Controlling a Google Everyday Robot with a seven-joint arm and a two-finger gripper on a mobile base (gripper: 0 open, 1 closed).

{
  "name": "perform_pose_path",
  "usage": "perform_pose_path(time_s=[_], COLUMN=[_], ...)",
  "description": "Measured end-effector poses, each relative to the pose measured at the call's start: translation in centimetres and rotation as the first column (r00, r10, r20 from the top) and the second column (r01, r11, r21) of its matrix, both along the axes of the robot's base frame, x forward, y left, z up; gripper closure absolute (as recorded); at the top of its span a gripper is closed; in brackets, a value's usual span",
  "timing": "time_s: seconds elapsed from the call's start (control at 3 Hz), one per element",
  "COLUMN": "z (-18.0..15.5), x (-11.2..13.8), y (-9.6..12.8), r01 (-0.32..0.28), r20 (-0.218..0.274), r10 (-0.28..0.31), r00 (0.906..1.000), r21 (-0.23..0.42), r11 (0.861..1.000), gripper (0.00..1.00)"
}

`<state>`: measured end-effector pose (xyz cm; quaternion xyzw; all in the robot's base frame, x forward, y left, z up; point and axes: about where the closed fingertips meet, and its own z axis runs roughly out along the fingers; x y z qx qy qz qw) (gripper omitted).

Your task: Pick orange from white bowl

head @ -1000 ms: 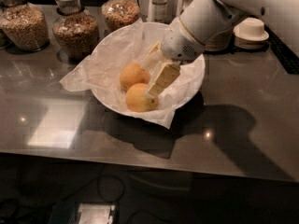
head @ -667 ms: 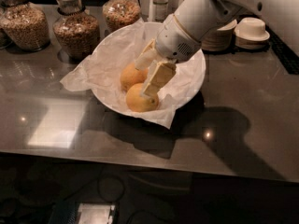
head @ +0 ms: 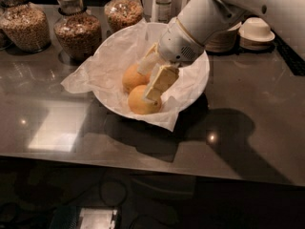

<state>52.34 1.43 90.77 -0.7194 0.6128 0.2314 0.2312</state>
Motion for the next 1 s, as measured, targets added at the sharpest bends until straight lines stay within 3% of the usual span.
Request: perform_pose_path(time_s=[1.0], z=[-3.1], x=[1.1], y=[-2.3], r01=[0.132], r20=[-0.083], r10=[-0.13], r00=[0.9881], r21=[0.021], r11=[0.991], gripper=[0.37])
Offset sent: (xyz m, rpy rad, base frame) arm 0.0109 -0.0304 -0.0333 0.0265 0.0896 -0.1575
